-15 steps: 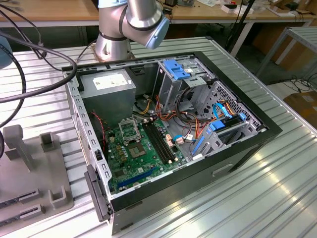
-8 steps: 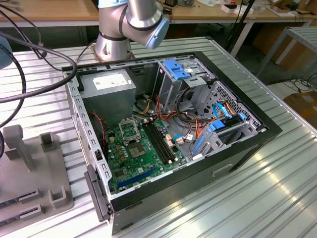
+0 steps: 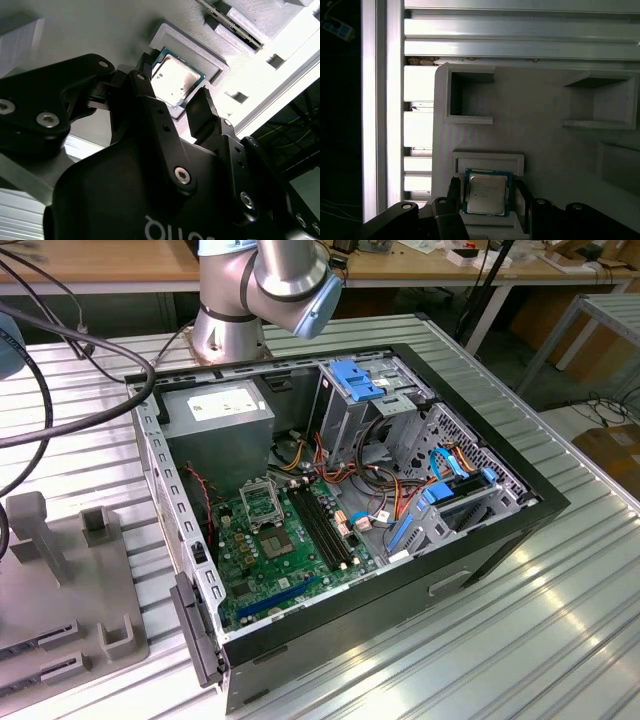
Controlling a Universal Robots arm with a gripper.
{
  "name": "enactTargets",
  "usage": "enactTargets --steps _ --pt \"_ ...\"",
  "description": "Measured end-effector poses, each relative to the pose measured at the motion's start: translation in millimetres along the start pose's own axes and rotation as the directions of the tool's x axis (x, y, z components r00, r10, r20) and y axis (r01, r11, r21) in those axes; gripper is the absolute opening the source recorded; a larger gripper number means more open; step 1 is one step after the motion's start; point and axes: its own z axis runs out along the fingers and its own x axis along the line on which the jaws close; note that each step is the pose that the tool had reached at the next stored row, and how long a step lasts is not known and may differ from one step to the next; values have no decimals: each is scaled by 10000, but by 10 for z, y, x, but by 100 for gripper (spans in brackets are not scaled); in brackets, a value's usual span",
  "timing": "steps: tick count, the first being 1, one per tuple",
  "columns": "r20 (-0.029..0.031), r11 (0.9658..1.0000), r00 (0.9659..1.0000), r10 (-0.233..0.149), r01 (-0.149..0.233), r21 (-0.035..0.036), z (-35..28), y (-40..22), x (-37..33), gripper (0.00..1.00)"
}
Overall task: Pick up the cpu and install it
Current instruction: 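Pick up the cpu and move it towards the insertion slot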
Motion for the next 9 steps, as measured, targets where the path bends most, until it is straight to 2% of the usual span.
enactTargets --steps 9 --pt "0 10000 10000 -4 4 0 1 0 0 55"
